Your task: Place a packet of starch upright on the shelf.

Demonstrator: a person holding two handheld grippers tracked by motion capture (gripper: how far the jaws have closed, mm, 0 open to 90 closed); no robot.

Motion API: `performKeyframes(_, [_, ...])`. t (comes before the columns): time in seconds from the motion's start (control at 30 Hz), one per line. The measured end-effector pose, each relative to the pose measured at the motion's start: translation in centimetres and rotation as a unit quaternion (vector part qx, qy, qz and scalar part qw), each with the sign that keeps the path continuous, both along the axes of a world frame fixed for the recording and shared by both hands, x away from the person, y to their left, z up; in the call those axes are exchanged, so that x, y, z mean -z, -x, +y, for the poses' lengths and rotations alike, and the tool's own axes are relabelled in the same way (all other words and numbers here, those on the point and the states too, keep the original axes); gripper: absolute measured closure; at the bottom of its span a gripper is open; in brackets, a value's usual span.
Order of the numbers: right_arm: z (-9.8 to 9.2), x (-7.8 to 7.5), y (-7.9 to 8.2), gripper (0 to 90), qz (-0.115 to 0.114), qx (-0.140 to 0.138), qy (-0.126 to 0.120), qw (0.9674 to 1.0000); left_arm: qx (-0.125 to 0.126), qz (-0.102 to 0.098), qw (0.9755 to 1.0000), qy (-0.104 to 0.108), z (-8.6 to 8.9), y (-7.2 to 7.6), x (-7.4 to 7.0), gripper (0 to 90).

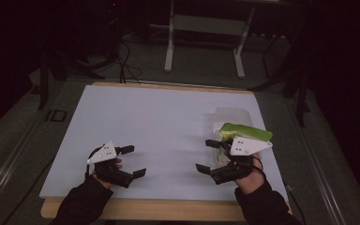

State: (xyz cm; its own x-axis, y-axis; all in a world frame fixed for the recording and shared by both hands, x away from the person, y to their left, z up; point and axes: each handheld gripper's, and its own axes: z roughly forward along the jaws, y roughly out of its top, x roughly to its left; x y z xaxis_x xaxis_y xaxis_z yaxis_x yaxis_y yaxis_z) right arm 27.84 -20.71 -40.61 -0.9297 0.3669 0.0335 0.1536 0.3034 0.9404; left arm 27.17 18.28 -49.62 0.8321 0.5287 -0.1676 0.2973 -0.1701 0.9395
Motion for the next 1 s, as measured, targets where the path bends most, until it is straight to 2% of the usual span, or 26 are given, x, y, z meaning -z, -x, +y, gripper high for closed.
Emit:
performKeyframes(0.13, [0.4, 1.4, 0.5, 14.7, 0.014, -0.011, 0.005, 0.9998, -0.001, -0.002, 1.0000, 0.002, 0.0, 0.0, 0.0, 0.9])
performKeyframes(0.37, [0.2, 3.1, 1.1, 14.6, 0.022, -0.005, 0.019, 0.9996, 0.000, -0.004, 1.0000, 0.002, 0.1, 0.1, 0.0, 0.9])
performKeyframes(0.63, [-1.1, 4.9, 1.7, 14.6, 0.052, 0.001, 0.027, 0.9983, 0.002, -0.005, 1.0000, 0.000, 0.1, 0.1, 0.0, 0.9])
performKeyframes(0.73, [-1.7, 5.4, 1.9, 14.6, 0.057, 0.002, 0.034, 0.9978, 0.004, -0.006, 1.0000, -0.001, 0.1, 0.1, -0.1, 0.9])
performKeyframes(1.0, [-3.1, 6.3, 2.5, 14.5, 0.071, 0.010, 0.034, 0.9968, 0.006, -0.007, 1.0000, -0.001, 0.0, 0.2, 0.0, 0.9])
